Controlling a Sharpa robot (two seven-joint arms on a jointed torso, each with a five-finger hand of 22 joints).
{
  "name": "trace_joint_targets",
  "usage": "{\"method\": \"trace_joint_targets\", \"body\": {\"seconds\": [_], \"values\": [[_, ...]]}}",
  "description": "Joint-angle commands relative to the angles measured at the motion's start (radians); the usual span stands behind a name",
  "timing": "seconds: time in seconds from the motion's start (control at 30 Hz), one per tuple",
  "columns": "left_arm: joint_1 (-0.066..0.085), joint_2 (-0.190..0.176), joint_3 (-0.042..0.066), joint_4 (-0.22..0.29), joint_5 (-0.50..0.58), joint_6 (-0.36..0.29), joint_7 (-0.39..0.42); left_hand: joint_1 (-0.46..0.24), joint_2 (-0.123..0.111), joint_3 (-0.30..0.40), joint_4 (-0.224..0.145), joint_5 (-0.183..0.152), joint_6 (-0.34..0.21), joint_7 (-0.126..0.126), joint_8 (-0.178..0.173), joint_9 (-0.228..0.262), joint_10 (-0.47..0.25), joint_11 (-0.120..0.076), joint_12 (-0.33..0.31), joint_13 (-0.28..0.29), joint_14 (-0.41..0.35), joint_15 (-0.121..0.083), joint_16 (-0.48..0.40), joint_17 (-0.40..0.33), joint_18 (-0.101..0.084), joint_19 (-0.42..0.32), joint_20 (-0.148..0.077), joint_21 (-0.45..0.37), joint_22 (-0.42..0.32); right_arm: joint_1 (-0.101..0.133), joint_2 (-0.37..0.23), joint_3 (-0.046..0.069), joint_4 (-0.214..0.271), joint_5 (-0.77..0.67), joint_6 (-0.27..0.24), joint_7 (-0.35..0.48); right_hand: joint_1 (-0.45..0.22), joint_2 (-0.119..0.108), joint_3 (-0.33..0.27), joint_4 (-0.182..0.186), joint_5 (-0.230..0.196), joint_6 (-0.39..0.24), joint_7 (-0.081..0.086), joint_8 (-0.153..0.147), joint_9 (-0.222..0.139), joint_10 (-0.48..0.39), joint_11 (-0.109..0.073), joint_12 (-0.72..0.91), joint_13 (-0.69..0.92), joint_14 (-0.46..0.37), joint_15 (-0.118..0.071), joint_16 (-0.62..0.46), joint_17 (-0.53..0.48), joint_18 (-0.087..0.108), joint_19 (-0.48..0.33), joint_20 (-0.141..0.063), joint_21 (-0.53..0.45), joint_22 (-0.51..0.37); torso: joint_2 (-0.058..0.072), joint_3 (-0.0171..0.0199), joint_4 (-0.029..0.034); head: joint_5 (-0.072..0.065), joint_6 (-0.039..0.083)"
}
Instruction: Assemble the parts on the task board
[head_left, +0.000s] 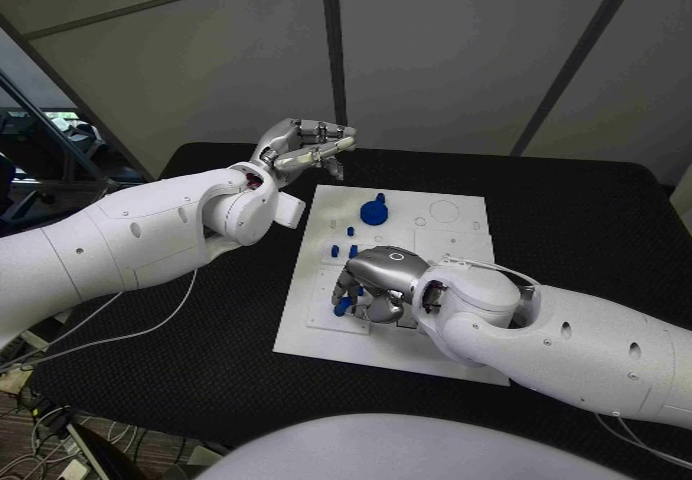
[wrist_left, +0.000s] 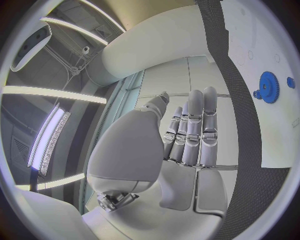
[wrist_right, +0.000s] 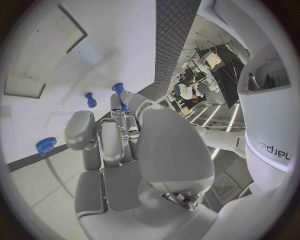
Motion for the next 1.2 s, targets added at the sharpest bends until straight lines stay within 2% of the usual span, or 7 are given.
{"method": "trace_joint_targets", "body": {"seconds": [0.03,0.5,0.6,0.7,0.87,1.2], "values": [[0.002,0.001,0.001,0.0,0.004,0.012,0.002,0.006,-0.006,0.0,-0.004,0.002,-0.007,0.001,0.004,0.0,-0.006,0.003,0.003,-0.001,-0.006,-0.002,-0.005,-0.001,-0.012,-0.004,0.0,-0.004,-0.001,0.001,0.004,0.0,-0.002,-0.042,0.019,-0.015,-0.011,0.0,0.003,0.002,0.006,0.002,0.006,0.007,0.002,-0.001,0.006,-0.007,-0.001,0.032,0.002,0.001,-0.003,-0.009,-0.009,0.001,-0.002,-0.003,0.0,0.0001,-0.0001,0.0,0.0],[0.002,0.001,0.0,-0.001,0.004,0.013,0.0,0.006,-0.006,0.0,-0.004,0.002,-0.007,0.001,0.004,0.0,-0.006,0.003,0.003,-0.001,-0.006,-0.002,-0.005,-0.001,-0.012,-0.004,0.0,-0.004,-0.001,0.0,0.012,-0.001,-0.003,-0.083,0.032,-0.029,-0.018,-0.004,0.001,0.003,0.005,-0.002,0.008,0.003,0.001,-0.003,0.007,-0.013,0.0,0.031,0.004,-0.002,-0.007,-0.008,-0.012,0.003,-0.005,-0.006,0.0,-0.0004,-0.0001,0.001,0.004],[0.002,0.001,0.0,-0.002,0.004,0.013,-0.001,0.006,-0.006,0.0,-0.004,0.002,-0.007,0.001,0.004,0.0,-0.006,0.003,0.003,-0.001,-0.006,-0.002,-0.005,-0.001,-0.012,-0.004,0.0,-0.004,-0.001,0.0,0.016,-0.002,-0.004,-0.078,0.032,-0.021,-0.042,-0.019,-0.003,0.013,0.003,-0.046,0.021,-0.026,-0.011,-0.048,0.022,-0.048,-0.009,0.032,0.016,0.006,0.003,-0.007,-0.019,0.01,-0.011,-0.014,0.0,-0.0004,-0.0007,0.001,0.005],[0.002,0.002,0.0,-0.002,0.004,0.014,-0.001,0.006,-0.006,0.0,-0.004,0.002,-0.007,0.001,0.004,0.0,-0.006,0.003,0.003,-0.001,-0.006,-0.002,-0.005,-0.001,-0.012,-0.004,0.0,-0.004,-0.001,0.0,0.017,-0.008,-0.003,-0.073,0.025,-0.013,-0.065,-0.039,-0.012,0.024,0.009,-0.093,0.024,-0.049,-0.022,-0.09,0.033,-0.072,-0.018,0.033,0.025,0.011,0.008,-0.006,-0.026,0.019,-0.017,-0.022,0.0,-0.0003,-0.0002,0.0,0.006],[0.002,0.002,0.0,-0.002,0.004,0.014,-0.002,0.006,-0.006,0.0,-0.004,0.002,-0.007,0.001,0.004,0.0,-0.006,0.003,0.003,-0.001,-0.006,-0.002,-0.005,-0.001,-0.012,-0.004,0.0,-0.004,-0.001,0.001,0.018,-0.013,-0.002,-0.067,0.009,-0.005,-0.082,-0.059,-0.028,0.032,-0.008,-0.157,0.024,-0.05,-0.028,-0.133,0.04,-0.088,-0.027,0.031,0.032,0.011,0.003,-0.003,-0.033,0.028,-0.025,-0.031,-0.001,-0.0003,-0.0002,0.0,0.006],[0.002,0.001,0.0,-0.002,0.004,0.018,-0.005,0.006,-0.006,0.0,-0.004,0.002,-0.007,0.001,0.004,0.0,-0.006,0.003,0.003,-0.001,-0.006,-0.002,-0.005,-0.001,-0.012,-0.004,0.0,-0.004,-0.001,0.001,0.013,-0.016,-0.001,-0.065,-0.036,-0.006,-0.08,-0.063,-0.048,0.032,-0.009,-0.223,0.017,-0.049,-0.028,-0.173,0.047,-0.087,-0.029,0.026,0.037,0.01,-0.004,0.0,-0.04,0.035,-0.033,-0.042,0.001,0.0001,-0.0009,0.0,0.01]]}}
